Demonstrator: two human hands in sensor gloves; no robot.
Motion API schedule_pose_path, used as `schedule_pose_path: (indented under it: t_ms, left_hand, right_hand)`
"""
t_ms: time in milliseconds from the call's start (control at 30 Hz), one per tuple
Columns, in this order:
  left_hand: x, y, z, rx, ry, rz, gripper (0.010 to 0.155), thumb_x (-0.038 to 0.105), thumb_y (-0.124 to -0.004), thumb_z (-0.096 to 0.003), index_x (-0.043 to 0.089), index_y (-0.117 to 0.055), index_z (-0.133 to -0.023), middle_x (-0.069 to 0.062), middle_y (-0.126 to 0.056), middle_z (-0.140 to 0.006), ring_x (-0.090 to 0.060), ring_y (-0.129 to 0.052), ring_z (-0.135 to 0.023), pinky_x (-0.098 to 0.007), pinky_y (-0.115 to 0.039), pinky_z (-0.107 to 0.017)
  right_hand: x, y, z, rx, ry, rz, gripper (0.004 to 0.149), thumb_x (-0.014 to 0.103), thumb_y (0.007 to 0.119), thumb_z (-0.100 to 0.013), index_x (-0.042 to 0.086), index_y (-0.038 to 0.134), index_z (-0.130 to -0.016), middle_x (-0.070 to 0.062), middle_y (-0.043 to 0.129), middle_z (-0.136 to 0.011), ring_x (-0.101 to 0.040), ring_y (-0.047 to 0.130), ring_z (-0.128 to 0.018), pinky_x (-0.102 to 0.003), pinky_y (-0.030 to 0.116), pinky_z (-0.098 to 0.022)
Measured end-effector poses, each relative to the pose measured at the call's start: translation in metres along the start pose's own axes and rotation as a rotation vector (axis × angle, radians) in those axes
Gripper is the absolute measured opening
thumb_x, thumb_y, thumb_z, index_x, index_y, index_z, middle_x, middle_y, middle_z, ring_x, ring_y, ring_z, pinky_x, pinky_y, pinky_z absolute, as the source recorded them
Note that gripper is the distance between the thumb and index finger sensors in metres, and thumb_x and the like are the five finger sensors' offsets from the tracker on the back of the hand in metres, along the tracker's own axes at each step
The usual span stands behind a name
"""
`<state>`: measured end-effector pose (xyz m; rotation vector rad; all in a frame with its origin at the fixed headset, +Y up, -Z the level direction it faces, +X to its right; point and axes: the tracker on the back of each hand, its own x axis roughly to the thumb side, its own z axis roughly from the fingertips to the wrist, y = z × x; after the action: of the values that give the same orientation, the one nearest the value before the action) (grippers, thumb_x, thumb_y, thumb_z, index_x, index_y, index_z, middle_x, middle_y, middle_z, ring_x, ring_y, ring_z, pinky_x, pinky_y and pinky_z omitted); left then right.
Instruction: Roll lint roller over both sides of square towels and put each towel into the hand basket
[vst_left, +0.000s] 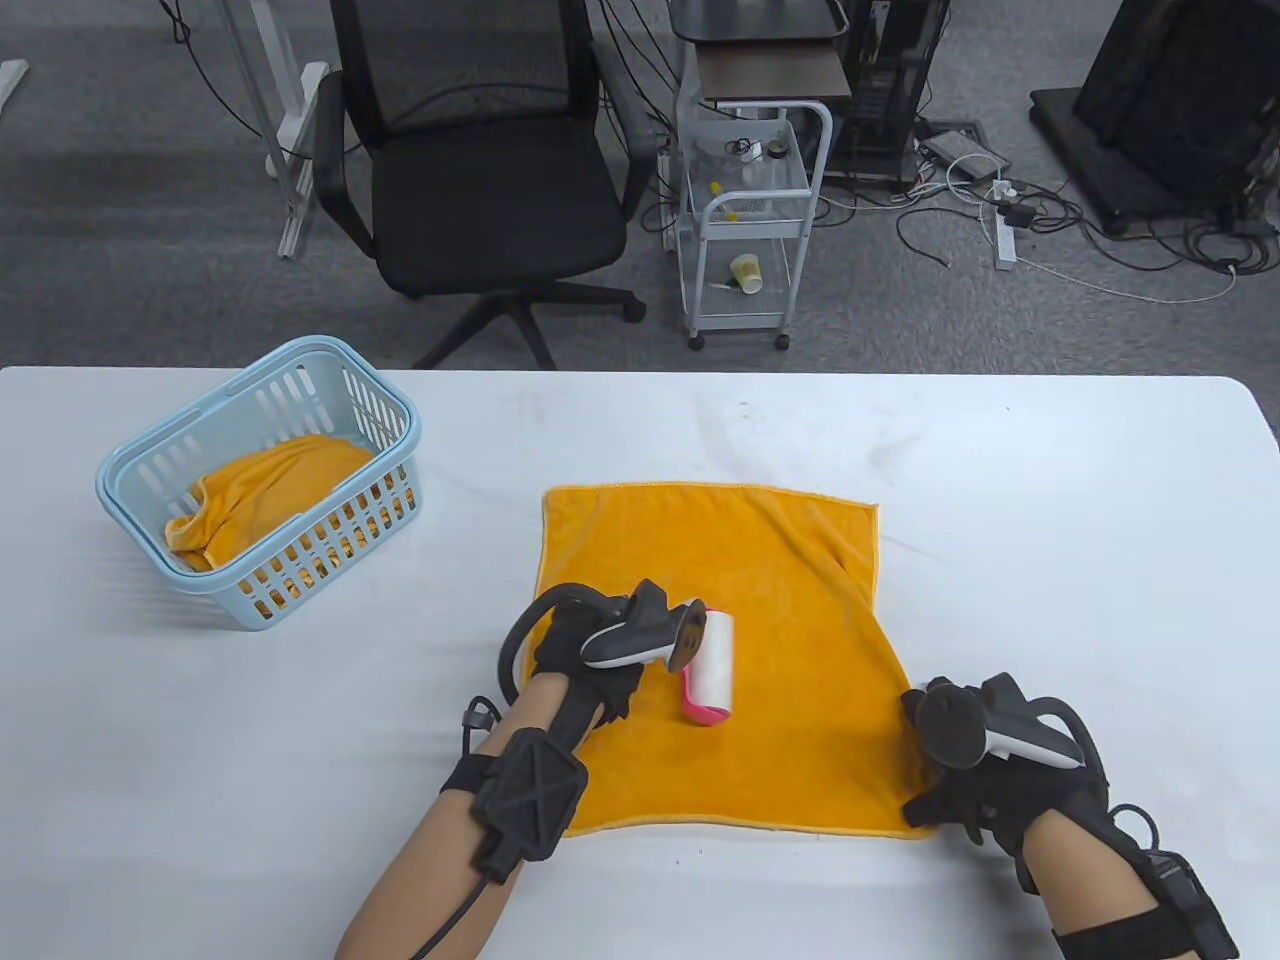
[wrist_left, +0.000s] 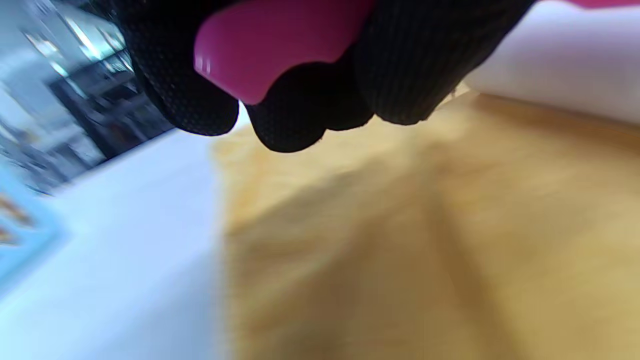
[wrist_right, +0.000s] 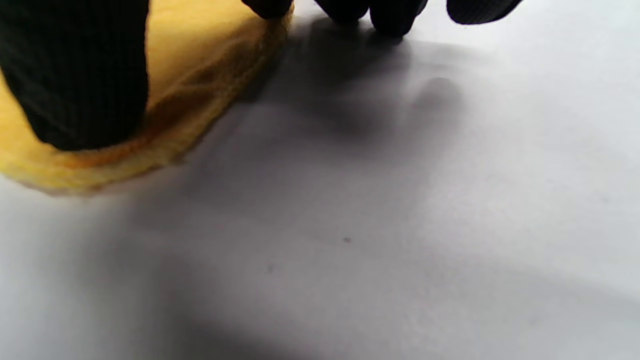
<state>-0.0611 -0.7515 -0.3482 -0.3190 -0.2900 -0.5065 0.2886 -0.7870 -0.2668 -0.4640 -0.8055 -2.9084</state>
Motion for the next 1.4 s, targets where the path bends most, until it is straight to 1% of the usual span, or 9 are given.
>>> schedule_pose_path:
  t_ms: [133, 267, 400, 533, 700, 933, 1100, 1233, 1400]
  left_hand:
    - [-0.042, -0.015, 0.01, -0.064, 0.149, -0.124, 0.044, 0.034, -0.084, -0.0508, 0.043, -0.064, -0.089, 0.008, -0.082, -0.095, -0.024, -0.095, -0.083, -0.058, -0.077, -0.068]
    - [-0.061, -0.015, 0.013, -0.064, 0.148, -0.101, 0.045, 0.035, -0.083, -0.0508, 0.045, -0.063, -0.09, 0.01, -0.081, -0.096, -0.023, -0.092, -0.083, -0.058, -0.075, -0.068]
    - [-0.047, -0.005, 0.001, 0.017, -0.006, 0.263, 0.053, 0.039, -0.084, -0.0497, 0.041, -0.057, -0.096, 0.009, -0.081, -0.093, -0.021, -0.093, -0.077, -0.054, -0.08, -0.064]
    - [-0.012, 0.0, -0.02, 0.056, -0.094, 0.369, 0.059, 0.042, -0.082, -0.0493, 0.038, -0.051, -0.099, 0.009, -0.079, -0.093, -0.019, -0.094, -0.076, -0.05, -0.083, -0.062]
    - [-0.004, -0.005, -0.032, 0.058, -0.032, 0.279, 0.055, 0.04, -0.081, -0.0505, 0.038, -0.053, -0.098, 0.007, -0.079, -0.092, -0.022, -0.093, -0.076, -0.051, -0.082, -0.062]
    - [-0.055, -0.013, -0.012, -0.019, 0.233, -0.119, 0.046, 0.032, -0.083, -0.0514, 0.04, -0.062, -0.091, 0.006, -0.08, -0.096, -0.026, -0.093, -0.083, -0.059, -0.077, -0.067]
    - [-0.083, -0.023, 0.0, -0.059, 0.315, -0.189, 0.046, 0.032, -0.083, -0.0513, 0.041, -0.062, -0.091, 0.007, -0.078, -0.099, -0.026, -0.091, -0.086, -0.059, -0.075, -0.068]
    - [-0.081, -0.018, 0.009, -0.029, 0.201, 0.072, 0.049, 0.035, -0.082, -0.0511, 0.04, -0.058, -0.093, 0.006, -0.076, -0.097, -0.024, -0.09, -0.083, -0.056, -0.077, -0.066]
    - [-0.025, 0.003, 0.007, 0.02, -0.086, 0.334, 0.051, 0.038, -0.082, -0.0504, 0.039, -0.055, -0.094, 0.008, -0.077, -0.095, -0.021, -0.092, -0.079, -0.053, -0.08, -0.064]
  right_hand:
    - [0.0, 0.0, 0.0, 0.0, 0.001, 0.002, 0.108, 0.065, 0.087, -0.041, 0.012, 0.027, -0.114, -0.025, 0.028, -0.117, -0.055, 0.037, -0.105, -0.074, 0.047, -0.067]
    - [-0.001, 0.0, 0.0, -0.001, 0.001, 0.0, 0.108, 0.065, 0.087, -0.041, 0.012, 0.027, -0.114, -0.025, 0.027, -0.117, -0.055, 0.037, -0.105, -0.074, 0.047, -0.067]
    - [-0.001, 0.0, -0.001, -0.002, 0.0, -0.002, 0.108, 0.065, 0.087, -0.041, 0.012, 0.027, -0.114, -0.025, 0.027, -0.117, -0.055, 0.037, -0.105, -0.074, 0.047, -0.067]
    - [-0.001, 0.001, -0.001, -0.001, 0.0, -0.006, 0.108, 0.065, 0.087, -0.041, 0.012, 0.027, -0.114, -0.025, 0.027, -0.117, -0.055, 0.037, -0.105, -0.074, 0.047, -0.067]
    - [-0.001, 0.001, -0.001, -0.002, -0.001, -0.009, 0.108, 0.065, 0.087, -0.041, 0.012, 0.027, -0.114, -0.025, 0.027, -0.117, -0.055, 0.037, -0.105, -0.074, 0.047, -0.067]
    - [-0.001, 0.001, -0.001, -0.002, -0.001, -0.009, 0.108, 0.065, 0.087, -0.041, 0.012, 0.028, -0.114, -0.025, 0.027, -0.117, -0.055, 0.037, -0.105, -0.074, 0.047, -0.067]
    - [-0.001, 0.001, -0.001, -0.002, -0.001, -0.009, 0.107, 0.064, 0.087, -0.041, 0.012, 0.028, -0.114, -0.025, 0.027, -0.117, -0.055, 0.037, -0.105, -0.074, 0.047, -0.067]
    - [-0.001, 0.001, -0.001, -0.003, -0.002, -0.01, 0.107, 0.064, 0.087, -0.042, 0.012, 0.028, -0.114, -0.025, 0.027, -0.117, -0.055, 0.037, -0.105, -0.074, 0.047, -0.067]
    - [-0.001, 0.001, -0.001, -0.004, -0.003, -0.011, 0.107, 0.064, 0.087, -0.042, 0.012, 0.028, -0.114, -0.025, 0.027, -0.117, -0.055, 0.037, -0.105, -0.074, 0.047, -0.067]
